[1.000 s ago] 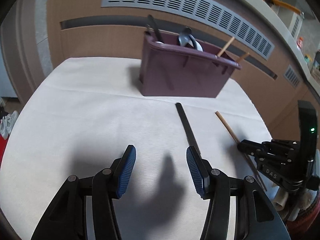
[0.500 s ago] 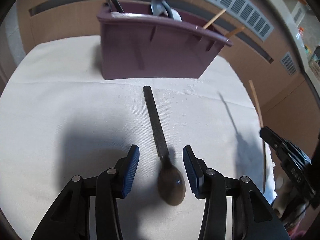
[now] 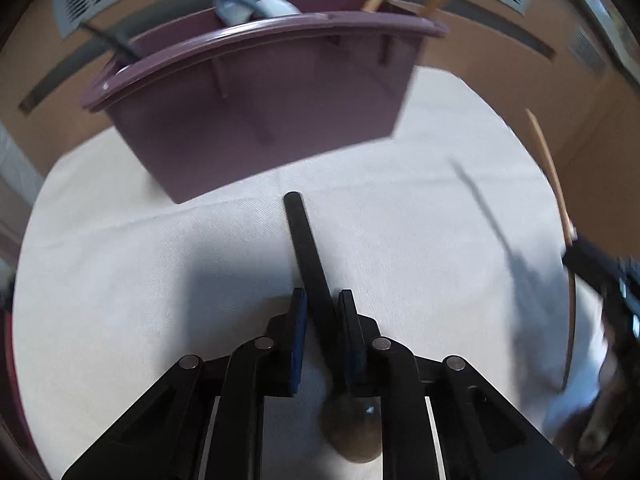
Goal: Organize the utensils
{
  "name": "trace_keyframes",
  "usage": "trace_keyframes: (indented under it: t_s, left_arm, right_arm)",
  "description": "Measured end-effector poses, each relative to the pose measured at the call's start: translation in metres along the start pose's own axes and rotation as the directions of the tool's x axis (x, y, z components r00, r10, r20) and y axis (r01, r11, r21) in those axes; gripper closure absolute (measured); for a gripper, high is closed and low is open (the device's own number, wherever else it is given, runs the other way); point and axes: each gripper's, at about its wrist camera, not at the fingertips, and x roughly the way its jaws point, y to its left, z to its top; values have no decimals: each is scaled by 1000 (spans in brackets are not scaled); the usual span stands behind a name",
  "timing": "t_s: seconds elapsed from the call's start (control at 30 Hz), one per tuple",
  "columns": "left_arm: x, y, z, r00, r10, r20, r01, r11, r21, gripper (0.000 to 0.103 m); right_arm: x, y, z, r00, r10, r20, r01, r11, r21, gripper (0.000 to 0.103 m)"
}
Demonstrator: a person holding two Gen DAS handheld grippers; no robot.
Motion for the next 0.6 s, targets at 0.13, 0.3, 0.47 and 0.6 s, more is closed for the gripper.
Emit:
trace_keyframes:
  t_s: [0.13, 0.3, 0.47, 0.6]
  left_arm:
    - [-11, 3, -20, 1000, 13, -26, -11, 998, 56, 89]
    - [-20, 14, -35, 998, 29, -60, -26, 998, 59, 88]
    - [-10, 13, -18, 997, 41, -60, -38, 998, 49, 88]
    - [1, 11, 5, 997, 40, -67, -35, 997, 61, 88]
  right_arm:
    - [4, -1, -1, 1000, 0, -21, 0, 1000, 3, 98]
    - [4, 2, -2, 1000, 8, -25, -8, 1000, -1, 98]
    - [5, 4, -2, 999, 18, -32, -18, 1000, -12, 98]
    - [7, 3, -3, 999, 17, -43, -18, 1000, -16, 98]
